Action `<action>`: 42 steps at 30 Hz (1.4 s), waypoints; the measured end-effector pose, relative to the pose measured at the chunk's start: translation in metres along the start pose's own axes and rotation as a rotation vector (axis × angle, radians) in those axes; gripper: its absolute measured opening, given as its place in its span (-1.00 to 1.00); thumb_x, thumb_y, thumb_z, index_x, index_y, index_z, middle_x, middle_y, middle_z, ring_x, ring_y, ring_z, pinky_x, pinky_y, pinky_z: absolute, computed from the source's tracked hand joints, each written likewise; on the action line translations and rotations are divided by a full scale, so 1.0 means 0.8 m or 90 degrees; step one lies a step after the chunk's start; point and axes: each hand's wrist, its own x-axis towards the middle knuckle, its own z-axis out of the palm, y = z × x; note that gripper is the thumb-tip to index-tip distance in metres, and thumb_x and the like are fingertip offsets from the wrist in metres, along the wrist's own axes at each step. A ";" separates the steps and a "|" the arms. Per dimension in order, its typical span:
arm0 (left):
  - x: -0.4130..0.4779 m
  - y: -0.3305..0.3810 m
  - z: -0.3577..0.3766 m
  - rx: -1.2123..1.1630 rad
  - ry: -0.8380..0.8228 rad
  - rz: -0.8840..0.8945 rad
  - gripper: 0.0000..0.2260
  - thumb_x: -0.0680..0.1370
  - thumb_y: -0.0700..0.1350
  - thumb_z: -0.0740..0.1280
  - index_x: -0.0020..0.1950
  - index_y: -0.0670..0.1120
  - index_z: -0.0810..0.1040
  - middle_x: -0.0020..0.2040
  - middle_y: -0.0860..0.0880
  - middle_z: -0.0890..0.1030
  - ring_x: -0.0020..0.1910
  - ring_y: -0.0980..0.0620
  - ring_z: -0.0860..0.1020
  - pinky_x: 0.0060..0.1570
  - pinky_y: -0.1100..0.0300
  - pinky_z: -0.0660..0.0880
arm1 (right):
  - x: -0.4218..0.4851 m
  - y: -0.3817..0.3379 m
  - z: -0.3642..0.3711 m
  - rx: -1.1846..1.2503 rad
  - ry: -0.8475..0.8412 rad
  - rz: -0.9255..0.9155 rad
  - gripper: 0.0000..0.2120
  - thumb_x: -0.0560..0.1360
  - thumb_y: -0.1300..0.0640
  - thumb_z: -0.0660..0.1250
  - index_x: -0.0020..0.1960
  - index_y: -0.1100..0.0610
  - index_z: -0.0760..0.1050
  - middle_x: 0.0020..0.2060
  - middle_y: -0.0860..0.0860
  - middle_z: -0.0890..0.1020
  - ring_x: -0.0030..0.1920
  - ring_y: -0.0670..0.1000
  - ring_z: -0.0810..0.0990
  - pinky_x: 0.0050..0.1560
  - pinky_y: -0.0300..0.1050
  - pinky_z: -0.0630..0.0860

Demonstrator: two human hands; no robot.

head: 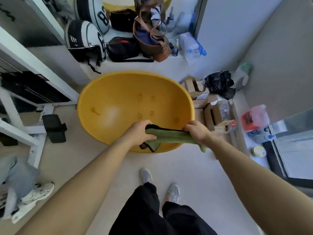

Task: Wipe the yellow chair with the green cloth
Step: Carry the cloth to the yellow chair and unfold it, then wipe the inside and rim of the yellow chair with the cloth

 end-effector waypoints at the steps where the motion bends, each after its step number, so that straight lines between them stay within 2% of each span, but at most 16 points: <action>1: 0.026 -0.003 -0.003 0.024 -0.005 0.002 -0.76 0.45 0.02 0.52 0.06 0.14 0.56 -0.04 0.07 0.63 -0.10 -0.01 0.63 -0.13 -0.03 0.63 | 0.024 -0.001 0.000 -0.038 -0.034 -0.004 -0.78 0.54 -0.08 0.26 -0.02 0.06 0.56 -0.08 0.09 0.62 -0.08 0.10 0.58 -0.07 0.01 0.53; 3: 0.081 -0.008 -0.014 0.078 0.015 0.008 -0.81 0.47 0.04 0.49 0.04 0.14 0.56 -0.06 0.07 0.62 -0.07 -0.05 0.61 -0.11 -0.01 0.59 | 0.078 -0.005 0.001 -0.154 -0.083 -0.028 -0.65 0.42 -0.23 0.41 0.01 0.02 0.52 -0.15 0.01 0.62 -0.17 0.04 0.61 -0.25 -0.07 0.53; 6: 0.174 -0.018 -0.040 0.092 0.062 -0.007 -0.81 0.49 0.06 0.46 0.02 0.07 0.54 -0.01 0.00 0.63 -0.06 -0.09 0.58 -0.10 0.02 0.57 | 0.168 -0.024 -0.002 -0.384 -0.086 -0.068 -0.75 0.42 0.02 0.43 0.03 0.07 0.51 -0.09 0.03 0.62 -0.10 0.12 0.61 -0.21 -0.03 0.55; 8: 0.230 -0.020 -0.056 0.084 0.099 -0.001 -0.85 0.50 0.05 0.43 -0.02 0.08 0.51 -0.05 0.00 0.63 -0.11 -0.08 0.58 -0.14 -0.01 0.58 | 0.226 -0.039 -0.008 -0.385 -0.022 -0.076 -0.86 0.44 0.17 0.31 0.00 0.10 0.51 -0.11 0.08 0.61 -0.07 0.19 0.61 -0.20 0.01 0.55; 14: 0.347 -0.028 -0.087 0.044 0.173 0.045 -0.90 0.42 0.03 0.34 -0.09 0.10 0.52 -0.14 0.08 0.51 -0.16 -0.04 0.53 -0.24 0.02 0.49 | 0.348 -0.081 -0.029 -0.277 0.167 -0.157 -0.62 0.37 0.18 0.25 0.13 0.01 0.63 -0.18 0.08 0.65 -0.17 0.21 0.59 -0.20 0.10 0.61; 19: 0.407 -0.096 -0.016 0.008 0.168 0.009 -0.77 0.45 0.03 0.38 0.09 0.06 0.61 0.00 0.05 0.55 -0.07 -0.02 0.55 -0.16 0.03 0.54 | 0.427 -0.036 0.002 -0.524 0.126 -0.256 -0.64 0.42 0.19 0.29 0.18 0.00 0.59 -0.13 0.12 0.64 -0.18 0.24 0.59 -0.33 -0.05 0.42; 22: 0.437 -0.150 0.076 0.041 0.071 -0.050 -0.67 0.49 0.02 0.38 0.24 0.00 0.56 0.15 0.02 0.54 0.07 -0.07 0.54 -0.01 -0.04 0.55 | 0.462 0.030 0.038 -0.687 0.071 -0.265 -0.75 0.43 0.19 0.28 0.07 0.02 0.59 -0.17 0.09 0.62 -0.17 0.22 0.61 -0.26 -0.06 0.35; 25: 0.450 -0.192 0.184 0.071 -0.025 -0.077 -0.78 0.54 0.04 0.37 0.15 0.03 0.52 0.06 0.02 0.53 -0.02 -0.08 0.54 -0.21 0.06 0.48 | 0.472 0.105 0.076 -0.853 -0.013 -0.205 -0.83 0.49 0.18 0.23 0.02 0.05 0.54 -0.12 0.05 0.62 -0.09 0.16 0.61 -0.09 -0.01 0.42; 27: 0.447 -0.208 0.253 0.066 -0.103 -0.079 -0.75 0.53 0.13 0.36 0.12 0.03 0.56 0.03 0.02 0.54 -0.01 -0.05 0.55 -0.20 0.06 0.49 | 0.464 0.150 0.102 -0.964 -0.087 -0.143 -0.79 0.49 0.11 0.27 0.11 0.06 0.51 -0.02 0.05 0.62 -0.01 0.13 0.59 -0.02 0.00 0.44; 30: 0.435 -0.214 0.325 -0.044 -0.193 -0.097 -0.49 0.45 0.44 0.23 -0.35 0.00 0.49 -0.38 0.06 0.45 -0.37 0.06 0.45 -0.37 0.08 0.35 | 0.444 0.188 0.146 -1.028 -0.187 -0.078 -0.55 0.50 -0.20 0.18 0.19 0.10 0.50 0.07 0.10 0.56 0.03 0.15 0.51 -0.09 0.05 0.33; 32: 0.437 -0.217 0.347 -0.119 -0.128 -0.136 -0.38 0.52 0.42 0.12 -0.47 -0.07 0.35 -0.48 -0.02 0.39 -0.47 0.00 0.41 -0.42 0.03 0.30 | 0.446 0.194 0.169 -1.003 -0.193 -0.099 -0.48 0.53 -0.28 0.04 0.07 0.07 0.58 0.03 0.13 0.52 0.00 0.16 0.44 -0.22 0.03 0.26; 34: 0.453 -0.230 0.359 -0.077 0.027 -0.133 -0.53 0.61 0.20 0.17 -0.32 -0.09 0.54 -0.21 -0.09 0.57 -0.14 -0.08 0.56 -0.23 0.02 0.46 | 0.469 0.200 0.182 -0.976 -0.134 -0.229 -0.59 0.55 -0.15 0.07 0.03 0.07 0.60 0.04 0.13 0.50 0.02 0.17 0.40 -0.18 0.04 0.30; 36: 0.471 -0.240 0.372 0.004 0.137 -0.121 -0.74 0.61 0.04 0.27 0.13 -0.11 0.59 0.23 -0.14 0.51 0.24 -0.14 0.45 0.12 -0.01 0.48 | 0.502 0.211 0.189 -0.984 -0.151 -0.283 -0.54 0.58 -0.08 0.08 0.38 0.08 0.42 0.33 0.20 0.38 0.29 0.23 0.33 0.18 0.18 0.35; 37: 0.481 -0.240 0.380 0.008 0.147 -0.118 -0.64 0.61 0.02 0.28 0.34 -0.12 0.48 0.40 -0.16 0.39 0.38 -0.17 0.34 0.29 -0.02 0.41 | 0.517 0.221 0.194 -1.003 -0.200 -0.269 -0.42 0.61 -0.12 0.03 0.56 0.09 0.16 0.51 0.22 0.18 0.47 0.25 0.17 0.41 0.21 0.20; 39: 0.500 -0.238 0.396 0.003 0.133 -0.111 -0.47 0.66 0.03 0.18 0.57 -0.15 0.18 0.59 -0.20 0.11 0.57 -0.20 0.07 0.51 -0.07 0.16 | 0.543 0.238 0.201 -1.044 -0.256 -0.237 -0.33 0.64 -0.19 -0.13 0.63 0.09 -0.24 0.61 0.15 -0.22 0.59 0.22 -0.16 0.55 0.22 -0.16; 42: 0.552 -0.239 0.397 0.019 0.172 -0.108 -0.42 0.69 0.10 0.00 0.63 -0.13 -0.06 0.64 -0.17 -0.12 0.61 -0.17 -0.12 0.56 -0.11 -0.01 | 0.596 0.240 0.188 -1.072 -0.164 -0.254 -0.32 0.63 -0.23 -0.21 0.61 0.04 -0.34 0.58 0.13 -0.37 0.59 0.19 -0.27 0.53 0.22 -0.26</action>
